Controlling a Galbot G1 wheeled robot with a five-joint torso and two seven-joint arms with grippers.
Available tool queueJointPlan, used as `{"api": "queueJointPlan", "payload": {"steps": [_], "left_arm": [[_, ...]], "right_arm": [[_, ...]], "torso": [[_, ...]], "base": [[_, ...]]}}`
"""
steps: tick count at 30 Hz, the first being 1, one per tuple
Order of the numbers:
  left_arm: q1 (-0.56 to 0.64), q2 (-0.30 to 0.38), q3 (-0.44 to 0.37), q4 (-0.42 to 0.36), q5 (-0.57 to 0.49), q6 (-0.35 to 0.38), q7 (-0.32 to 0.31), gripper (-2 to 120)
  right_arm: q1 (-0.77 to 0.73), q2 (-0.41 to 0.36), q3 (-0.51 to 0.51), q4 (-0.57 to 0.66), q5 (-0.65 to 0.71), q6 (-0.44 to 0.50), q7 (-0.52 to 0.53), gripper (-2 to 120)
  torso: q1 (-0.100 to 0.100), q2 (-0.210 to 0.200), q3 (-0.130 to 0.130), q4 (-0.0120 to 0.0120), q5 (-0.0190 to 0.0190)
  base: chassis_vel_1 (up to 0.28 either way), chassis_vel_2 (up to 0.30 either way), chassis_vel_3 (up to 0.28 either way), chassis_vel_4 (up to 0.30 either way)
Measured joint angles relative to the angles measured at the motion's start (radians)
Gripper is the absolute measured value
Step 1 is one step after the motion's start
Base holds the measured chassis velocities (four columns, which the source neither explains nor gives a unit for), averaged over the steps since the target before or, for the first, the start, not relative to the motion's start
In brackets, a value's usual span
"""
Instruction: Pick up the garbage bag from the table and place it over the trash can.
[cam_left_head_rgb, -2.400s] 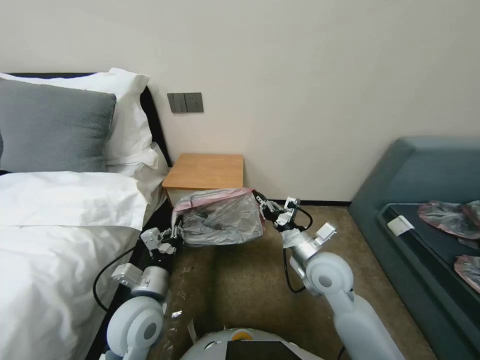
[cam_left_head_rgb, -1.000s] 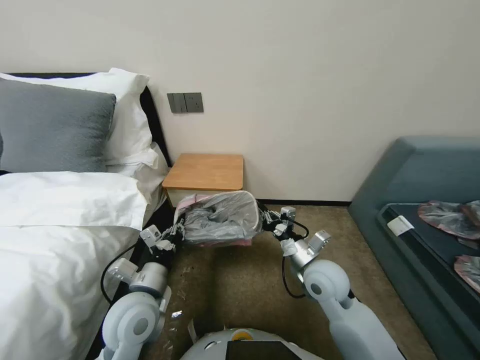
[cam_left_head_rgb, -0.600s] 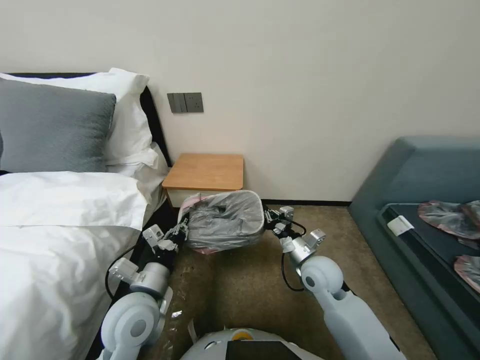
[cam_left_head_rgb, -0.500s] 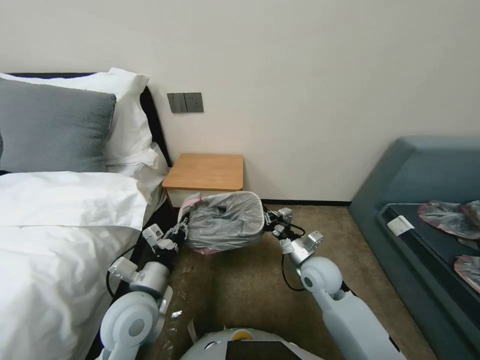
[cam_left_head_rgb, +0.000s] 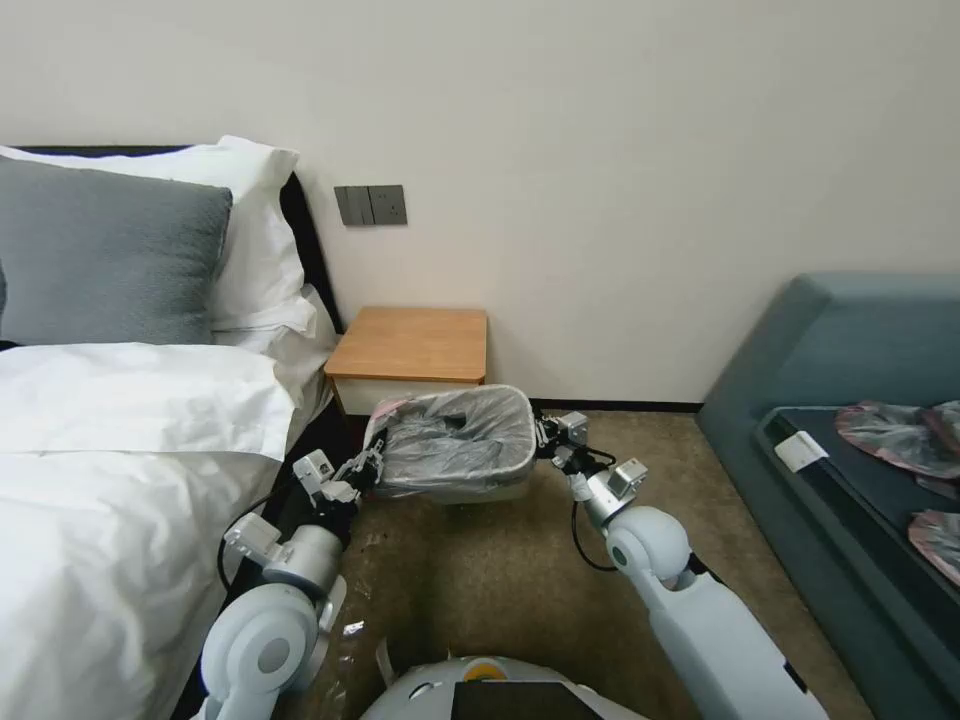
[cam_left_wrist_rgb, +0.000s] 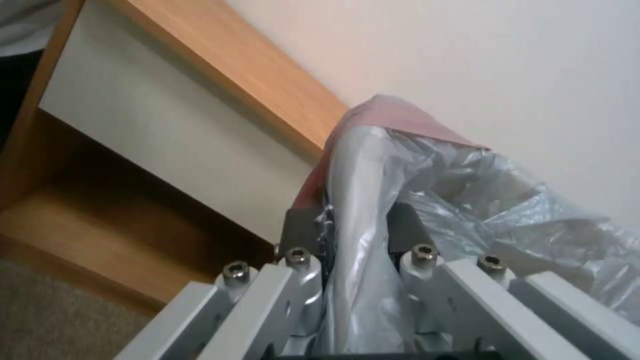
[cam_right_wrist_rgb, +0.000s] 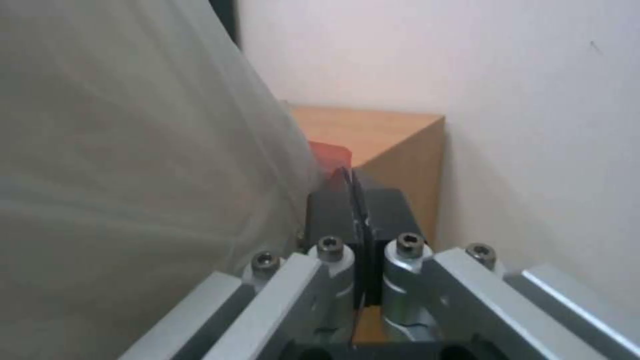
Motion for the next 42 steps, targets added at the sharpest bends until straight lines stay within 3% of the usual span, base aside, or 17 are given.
{"api": "queueJointPlan", "payload": {"steps": [2,5,16,19,22,28,42], "left_arm": [[-0.001,0.000,-0.003,0.000,-0.004,0.000,0.000,8],[-0.003,0.000,-0.007,-0.001,-0.007,-0.003,-0.001,8],[-0.005,0.000,-0.011,0.001,-0.005,-0.014,-0.006,8],[-0.006,0.000,-0.011,0.004,-0.002,-0.016,-0.006,8],[-0.011,0.000,-0.015,0.010,-0.002,-0.020,-0.008,8],[-0.011,0.000,-0.018,0.010,-0.007,-0.021,-0.010,8],[-0.010,0.000,-0.029,0.003,-0.051,-0.021,-0.028,8]], "right_arm": [[-0.003,-0.002,0.002,-0.002,-0.008,0.000,0.002,0],[-0.005,-0.004,0.002,-0.001,-0.010,-0.003,0.020,10],[-0.037,-0.018,0.009,0.039,0.078,-0.056,0.089,54],[-0.043,-0.020,0.011,0.048,0.101,-0.063,0.094,59],[-0.063,-0.030,0.020,0.070,0.165,-0.073,0.104,78],[-0.076,-0.033,0.033,0.077,0.212,-0.072,0.112,96],[-0.105,-0.047,0.107,0.145,0.318,-0.073,0.147,100]], "torso": [[0.000,0.000,0.000,0.0000,0.0000],[0.000,0.000,0.000,0.0001,0.0000],[0.000,0.000,0.000,0.0001,0.0000],[0.000,0.000,0.000,0.0000,-0.0001],[0.000,0.000,0.000,0.0000,-0.0002],[0.000,0.000,0.000,0.0001,0.0000],[0.000,0.000,0.000,0.0001,0.0000]], "base": [[0.000,0.000,0.000,0.000],[0.000,0.000,0.000,0.000],[0.000,0.000,0.000,0.000],[0.000,0.000,0.000,0.000],[0.000,0.000,0.000,0.000],[0.000,0.000,0.000,0.000],[0.000,0.000,0.000,0.000]]}}
